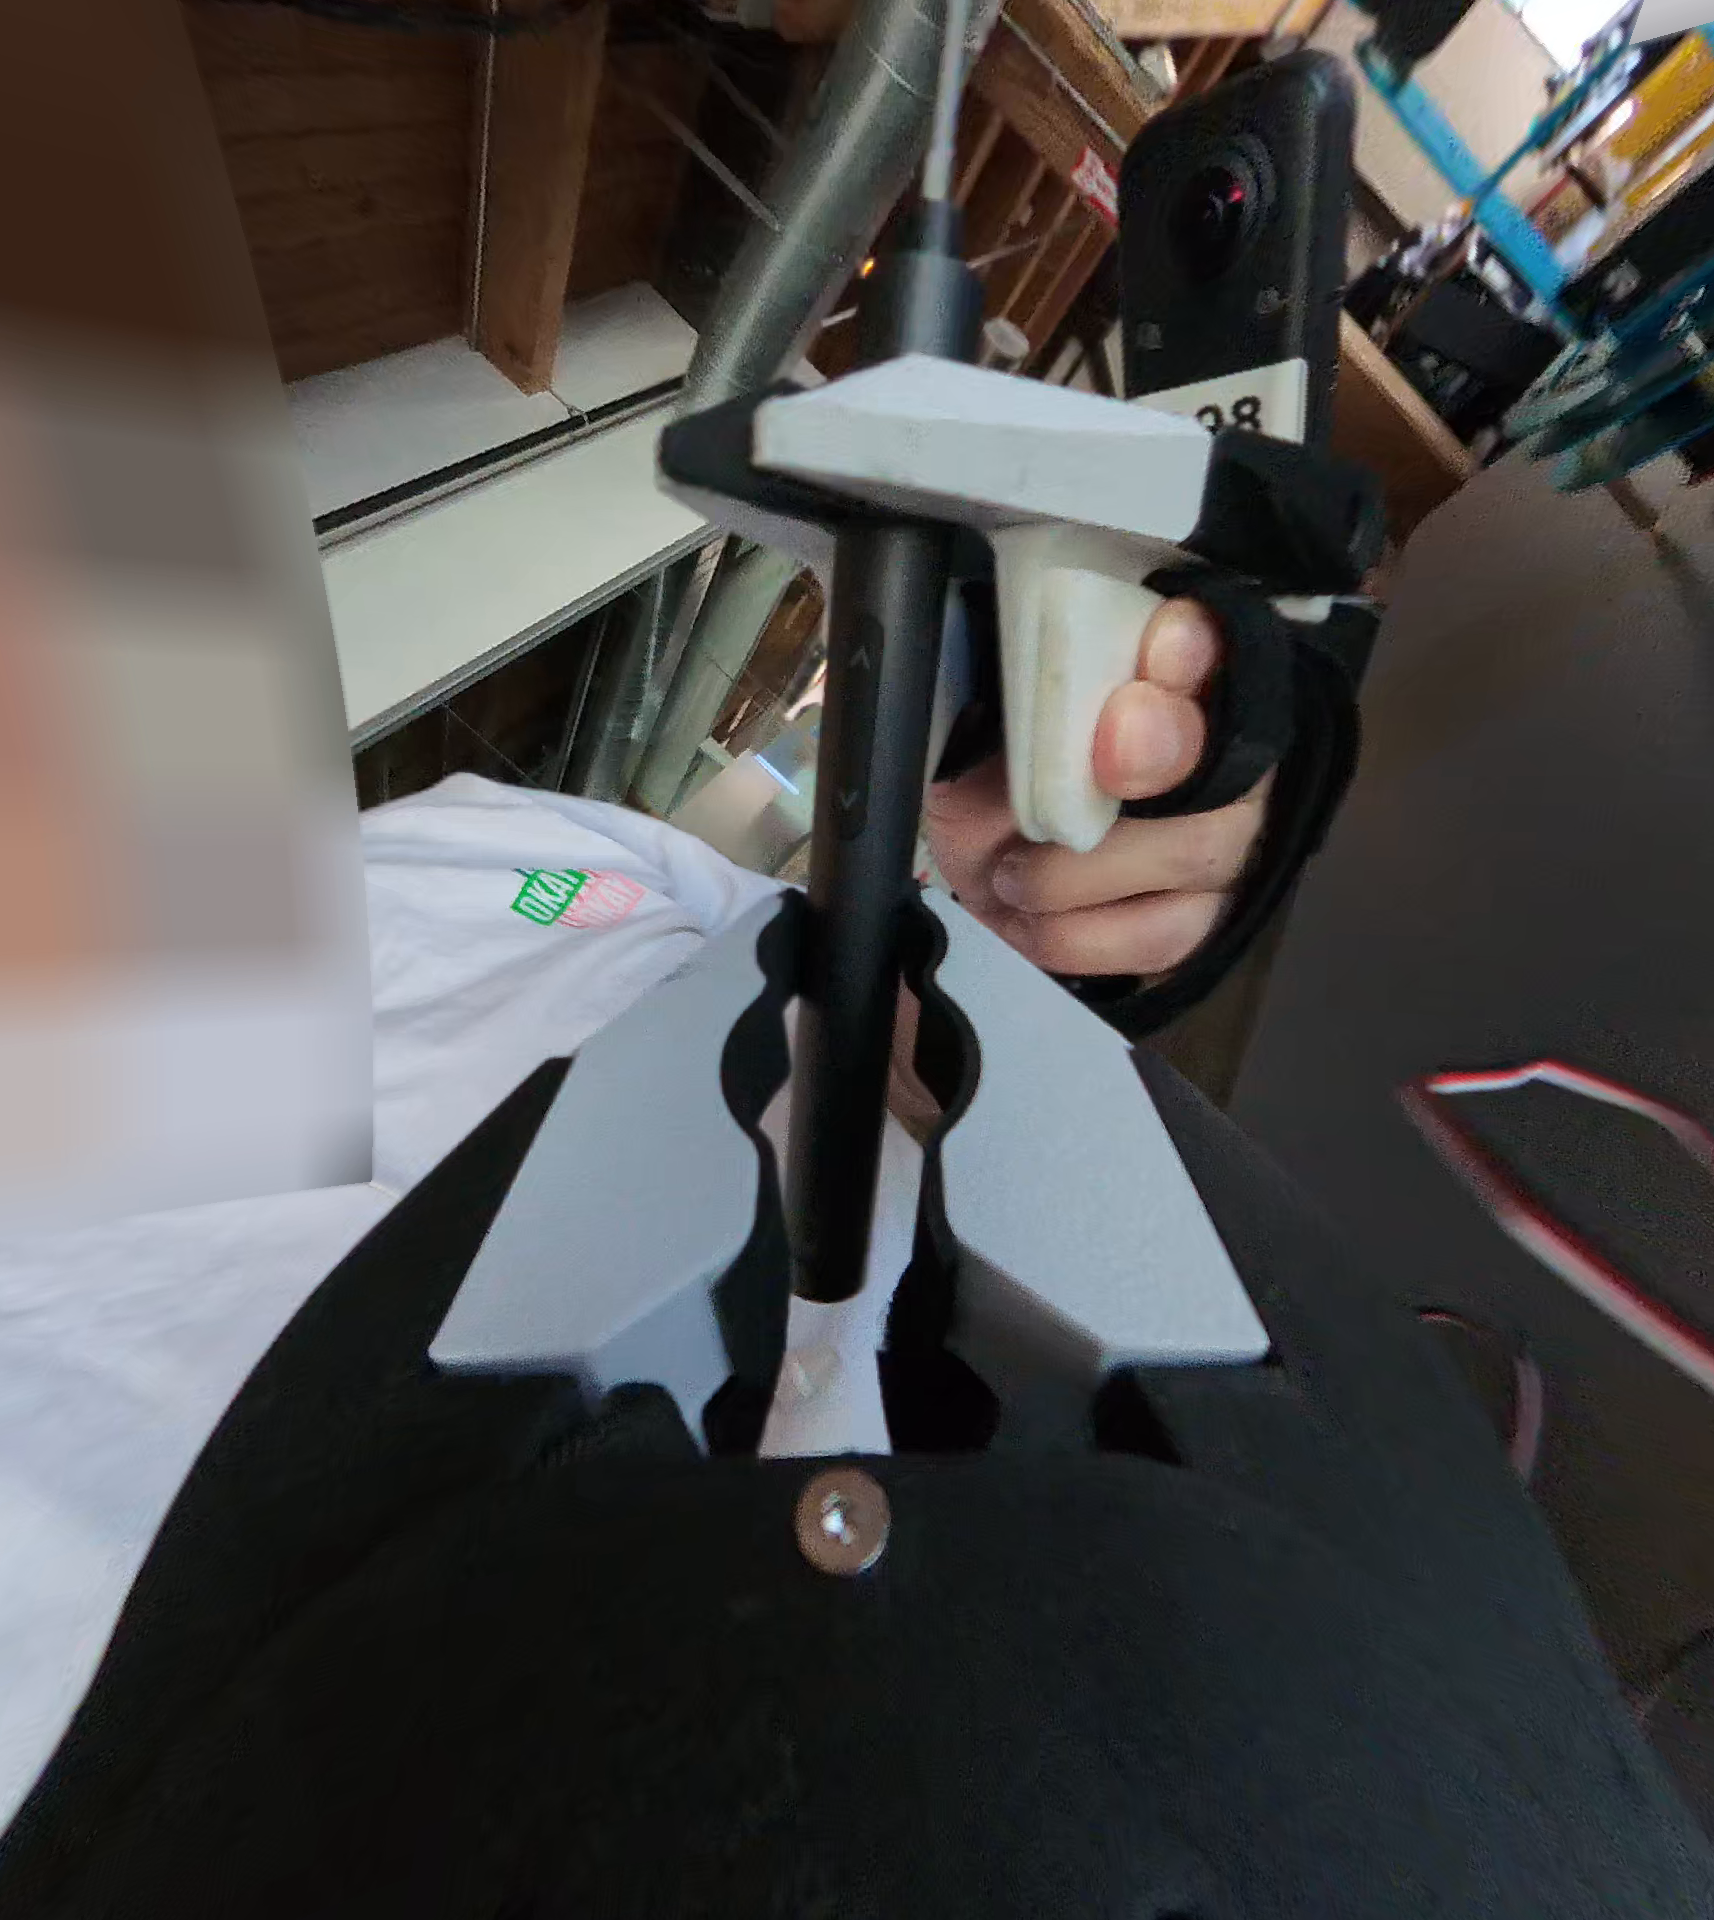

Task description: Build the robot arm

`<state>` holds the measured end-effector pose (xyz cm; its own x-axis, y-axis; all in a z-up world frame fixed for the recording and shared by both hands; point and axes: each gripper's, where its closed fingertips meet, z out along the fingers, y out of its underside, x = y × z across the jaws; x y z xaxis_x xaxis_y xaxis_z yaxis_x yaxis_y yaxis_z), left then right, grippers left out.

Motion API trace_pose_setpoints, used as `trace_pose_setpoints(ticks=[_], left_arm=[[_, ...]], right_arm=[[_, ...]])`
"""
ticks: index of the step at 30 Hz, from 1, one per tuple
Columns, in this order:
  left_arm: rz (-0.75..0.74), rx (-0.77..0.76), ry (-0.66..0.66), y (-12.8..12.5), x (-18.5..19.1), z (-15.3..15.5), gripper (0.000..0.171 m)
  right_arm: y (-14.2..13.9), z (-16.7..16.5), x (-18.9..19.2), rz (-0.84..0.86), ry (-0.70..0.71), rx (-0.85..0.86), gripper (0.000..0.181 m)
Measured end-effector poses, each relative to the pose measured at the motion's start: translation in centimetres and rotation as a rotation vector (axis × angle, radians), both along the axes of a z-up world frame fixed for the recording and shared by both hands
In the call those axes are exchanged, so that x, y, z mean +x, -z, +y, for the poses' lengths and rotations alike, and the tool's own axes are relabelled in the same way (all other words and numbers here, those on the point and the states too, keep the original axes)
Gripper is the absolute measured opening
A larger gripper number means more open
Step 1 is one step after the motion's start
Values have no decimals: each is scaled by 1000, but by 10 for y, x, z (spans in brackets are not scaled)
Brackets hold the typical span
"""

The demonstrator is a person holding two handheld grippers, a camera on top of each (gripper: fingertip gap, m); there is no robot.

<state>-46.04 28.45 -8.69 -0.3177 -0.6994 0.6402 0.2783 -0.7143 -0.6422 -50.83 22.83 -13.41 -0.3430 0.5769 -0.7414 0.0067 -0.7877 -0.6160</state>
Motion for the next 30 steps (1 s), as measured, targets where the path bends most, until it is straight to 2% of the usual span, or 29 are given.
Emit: trace_pose_setpoints(ticks=[2, 3, 4, 6, 7, 9, 11, 13, 15, 18, 21, 24, 27, 30], left_arm=[[97, 49, 36, 13, -1, 11, 10], [156, 97, 27, 22, -6, 18, 19], [229, 135, -15, 33, -12, 30, 41], [346, 189, -121, 56, -26, 60, 65], [399, 206, -157, 67, -31, 73, 62], [474, 231, -130, 84, -29, 86, 61], [447, 202, -110, 87, -23, 95, 59], [412, 125, -97, 90, -19, 104, 55], [515, 139, -84, 111, -10, 105, 58], [764, 250, -77, 153, 6, 94, 74], [908, 326, -82, 172, 16, 90, 74], [977, 395, -106, 179, 22, 93, 62], [1016, 509, -144, 180, 27, 95, 59], [1089, 817, -208, 179, 26, 93, 55]], right_arm=[[16, 15, -5, -92, 79, 45, 17], [23, 23, -2, -149, 149, 85, 17], [28, 32, 5, -198, 234, 124, 17], [37, 48, 29, -308, 403, 168, 16], [44, 53, 41, -371, 460, 184, 16], [53, 58, 62, -428, 539, 134, 16], [51, 59, 73, -351, 557, 7, 16], [54, 58, 84, -313, 576, -40, 16], [67, 60, 101, -361, 642, -45, 16], [72, 58, 127, -328, 707, -75, 16], [73, 55, 144, -277, 711, -108, 16], [85, 54, 152, -337, 697, -104, 16], [94, 54, 153, -370, 653, -97, 16], [102, 55, 155, -424, 631, -83, 17]])
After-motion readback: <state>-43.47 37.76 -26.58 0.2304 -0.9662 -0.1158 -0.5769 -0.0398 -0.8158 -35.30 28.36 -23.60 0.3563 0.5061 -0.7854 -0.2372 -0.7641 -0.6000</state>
